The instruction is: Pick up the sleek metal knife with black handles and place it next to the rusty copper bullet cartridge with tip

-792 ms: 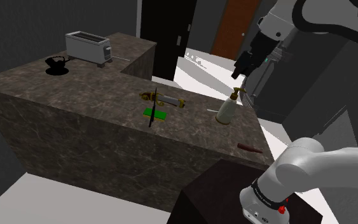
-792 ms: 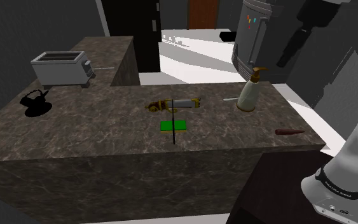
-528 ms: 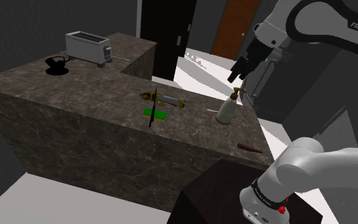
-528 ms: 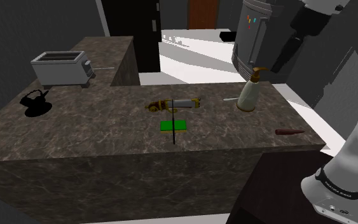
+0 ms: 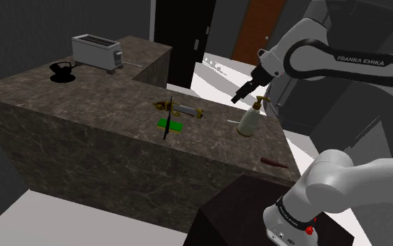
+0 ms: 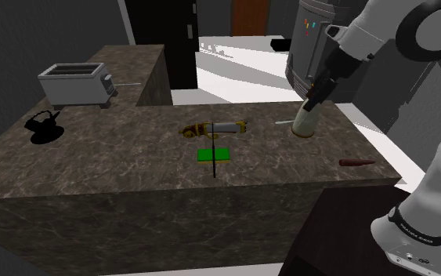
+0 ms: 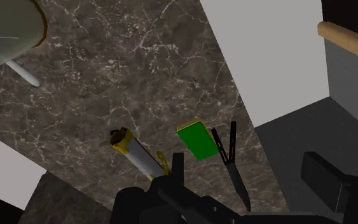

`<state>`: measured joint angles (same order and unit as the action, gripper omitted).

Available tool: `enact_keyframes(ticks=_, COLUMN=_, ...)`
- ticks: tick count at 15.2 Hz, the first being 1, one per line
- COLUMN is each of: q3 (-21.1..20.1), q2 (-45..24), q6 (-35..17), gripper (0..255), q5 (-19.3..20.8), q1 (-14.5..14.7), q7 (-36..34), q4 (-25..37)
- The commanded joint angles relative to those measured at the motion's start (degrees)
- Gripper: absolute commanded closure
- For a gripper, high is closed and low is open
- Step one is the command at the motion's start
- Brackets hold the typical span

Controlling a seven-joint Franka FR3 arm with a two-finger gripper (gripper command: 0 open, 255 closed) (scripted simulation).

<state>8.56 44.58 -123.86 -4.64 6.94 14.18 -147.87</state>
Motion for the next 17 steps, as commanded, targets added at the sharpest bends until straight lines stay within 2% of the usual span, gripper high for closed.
enact_keyframes(ticks=1, q3=2.34, q2=-2.03, q6=-7.05, gripper=0, q5=-1.34, q1=1.99, q7=4.44, q4=-2.85)
enact_keyframes(ticks=4, q3=6.74, q2=-6.88, q6=-16.56, gripper=0, q5=-4.47, q1=6.38, q7=11.84, q4=-4.87)
enact_keyframes(ticks=6, q3=10.53, q2=-10.69, q6=-22.59, gripper=0, q5=-7.6, q1=10.56, q7=17.69, q4=-5.35)
enact_keyframes(ticks=8, q3=15.35, q2=-14.72, q6=-28.14, gripper=0, q5=-11.94, q1=16.19, q7=24.59, q4=-5.08)
enact_keyframes(ticks=10, q3=21.63, q2=-18.74, q6=-32.95, gripper=0, q5=-17.91, q1=23.71, q7=32.9, q4=-4.01)
enact_keyframes(ticks=12, q3=29.71, q2=-22.54, q6=-36.68, gripper=0, q5=-26.02, q1=33.43, q7=43.02, q4=-2.03)
enact_keyframes(ticks=13, q3=34.57, q2=-24.32, q6=-38.01, gripper=0, q5=-30.92, q1=39.21, q7=48.81, q4=-0.67)
enact_keyframes(ticks=15, q3=46.04, q2=-27.72, q6=-39.26, gripper=0, q5=-42.23, q1=52.46, q7=61.65, q4=2.82)
enact_keyframes(ticks=17, q3=59.76, q2=-31.89, q6=-37.63, gripper=0, q5=-55.47, q1=67.35, q7=75.7, q4=7.31)
